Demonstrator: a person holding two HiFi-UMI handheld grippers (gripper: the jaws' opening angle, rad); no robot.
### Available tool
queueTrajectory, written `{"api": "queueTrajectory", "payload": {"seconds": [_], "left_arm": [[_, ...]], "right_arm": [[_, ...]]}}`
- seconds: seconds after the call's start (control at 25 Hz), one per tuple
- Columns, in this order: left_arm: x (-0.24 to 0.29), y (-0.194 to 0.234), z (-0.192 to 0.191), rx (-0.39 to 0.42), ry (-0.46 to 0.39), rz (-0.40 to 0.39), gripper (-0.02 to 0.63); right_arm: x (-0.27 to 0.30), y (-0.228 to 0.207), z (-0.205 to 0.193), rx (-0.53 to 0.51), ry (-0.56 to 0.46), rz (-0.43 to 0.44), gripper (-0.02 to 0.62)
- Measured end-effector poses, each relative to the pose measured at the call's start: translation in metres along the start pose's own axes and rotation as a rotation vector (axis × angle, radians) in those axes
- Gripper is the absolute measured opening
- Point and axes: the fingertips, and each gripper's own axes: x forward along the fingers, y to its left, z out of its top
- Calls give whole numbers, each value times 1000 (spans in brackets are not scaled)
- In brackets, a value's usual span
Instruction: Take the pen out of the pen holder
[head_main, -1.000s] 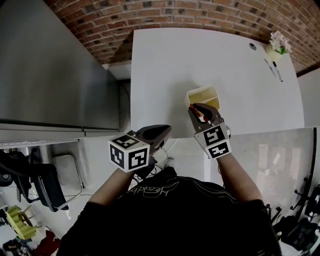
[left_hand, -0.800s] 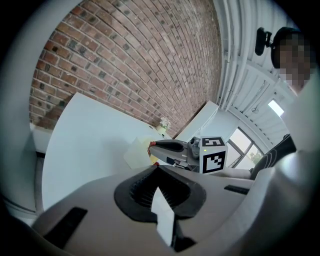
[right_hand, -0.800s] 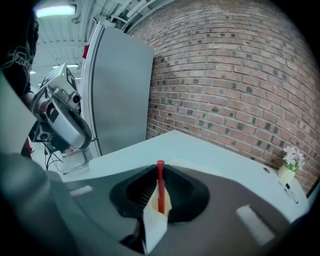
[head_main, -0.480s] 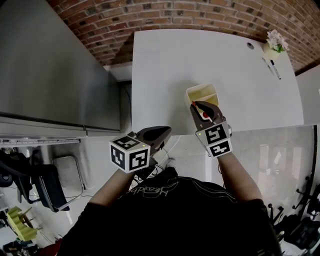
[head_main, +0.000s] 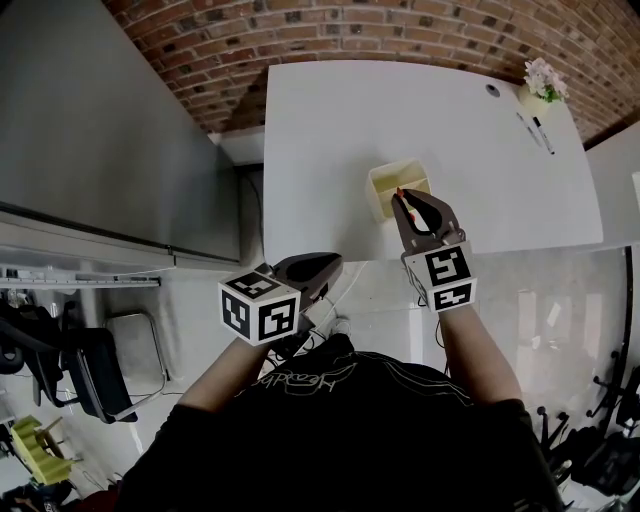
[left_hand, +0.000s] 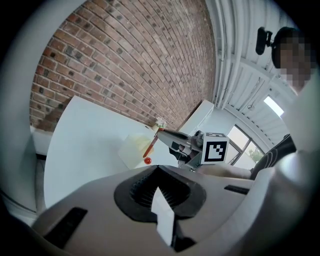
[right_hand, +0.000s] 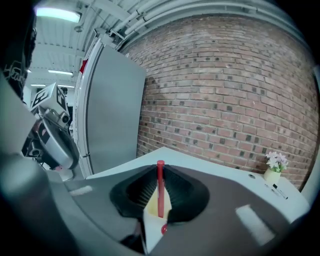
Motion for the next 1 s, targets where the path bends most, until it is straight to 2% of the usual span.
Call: {"api": "queueTrajectory", "payload": {"seconds": [0.32, 0.52, 0.8, 1.0], "left_arm": [[-11, -23, -9, 20, -9, -2, 4], [-23, -39, -13, 31, -27, 5, 3], [-44, -68, -15, 54, -73, 5, 3], [-55, -101, -26, 81, -93, -12, 3]], "right_arm": [[-39, 2, 34, 13, -146, -23, 49], [-70, 7, 49, 57, -195, -8, 49], [-121, 35, 61, 150, -229, 90, 49], [-168, 52, 65, 278, -265, 133, 49]]}}
